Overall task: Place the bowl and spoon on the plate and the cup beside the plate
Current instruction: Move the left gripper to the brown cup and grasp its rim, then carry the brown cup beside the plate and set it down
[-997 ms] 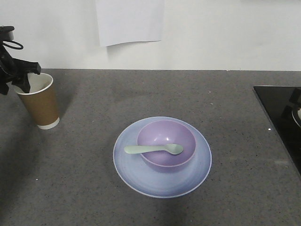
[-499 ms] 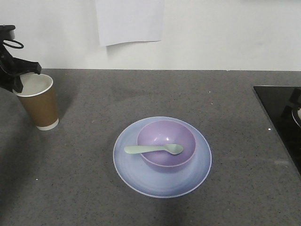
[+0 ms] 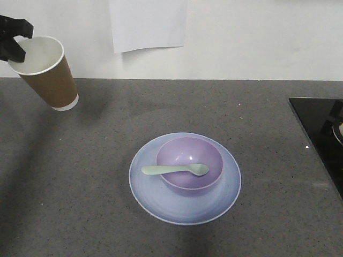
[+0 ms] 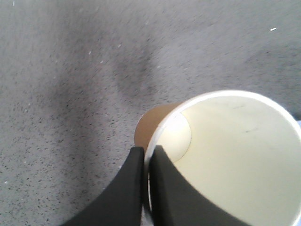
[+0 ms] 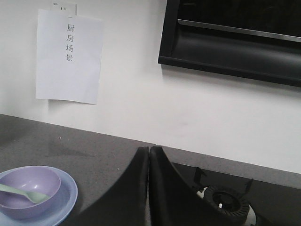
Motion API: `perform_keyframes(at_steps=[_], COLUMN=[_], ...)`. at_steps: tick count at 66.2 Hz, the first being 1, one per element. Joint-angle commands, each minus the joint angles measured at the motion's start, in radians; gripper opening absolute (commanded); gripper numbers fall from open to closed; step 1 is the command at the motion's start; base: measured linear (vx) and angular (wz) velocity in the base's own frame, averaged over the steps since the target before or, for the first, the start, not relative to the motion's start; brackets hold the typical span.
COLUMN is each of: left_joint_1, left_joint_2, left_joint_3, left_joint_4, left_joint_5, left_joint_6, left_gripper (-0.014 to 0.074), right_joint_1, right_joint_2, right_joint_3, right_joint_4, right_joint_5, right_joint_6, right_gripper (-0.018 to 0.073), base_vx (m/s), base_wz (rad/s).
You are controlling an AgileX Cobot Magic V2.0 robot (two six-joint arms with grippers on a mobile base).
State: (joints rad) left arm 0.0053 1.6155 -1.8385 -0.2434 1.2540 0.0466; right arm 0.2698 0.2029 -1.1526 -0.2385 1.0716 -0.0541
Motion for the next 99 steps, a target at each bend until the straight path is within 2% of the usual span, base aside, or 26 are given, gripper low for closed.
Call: perform_keyframes(at_steps=[1,19,25,32,40,56,99], left_joint_1=[-0.042,-0.132,-0.158,-0.188,-0.217,-0.219,-0.219], left_joint_2=[-0.091,-0.130,-0.130,-0.130,-0.130,-0.128,-0.066], left_joint_3=[0.028,0.223,0.279,0.336,0.380,0.433,0.433], left_joint_4=[-0.032,-0.032,-0.038,-0.080,-0.081,-0.084,-0.084], left_joint_5=[-0.009,-0.011,-0.044,-0.086,-0.123,-0.180,-0.161], left_joint_6=[0.023,0.066,0.072,0.086,0.096,0.096,0.097], left_gripper=[-0.0007,-0.0007,-0.0007,-0.0007,-0.0007,-0.0007,-0.0007], right_joint_1=[-0.004,-0.004,-0.004,-0.004,-0.004,-0.004,-0.004], right_joint_2=[0.032,0.032,0.032,0.032,0.032,0.032,0.032], right_joint_3=[-0.011,-0.011,-0.011,-0.011,-0.011,-0.011,-0.011], right_joint_4=[-0.009,-0.009,-0.006,-0.001,0.008,0.024,0.024], right_joint_5=[-0.072,-0.072,-0.072,-0.072,-0.071,-0.071,-0.068], right_joint_6=[-0.002,-0.001,-0.001,-0.001,-0.001,-0.001,-0.001], right_gripper=[-0.0005,-0.0005,-0.0005,-0.0005,-0.0005,-0.0005,-0.0005], base_vx=[0.00,0.00,0.00,0.00,0.00,0.00,0.00], base_wz=[0.00,0.00,0.00,0.00,0.00,0.00,0.00])
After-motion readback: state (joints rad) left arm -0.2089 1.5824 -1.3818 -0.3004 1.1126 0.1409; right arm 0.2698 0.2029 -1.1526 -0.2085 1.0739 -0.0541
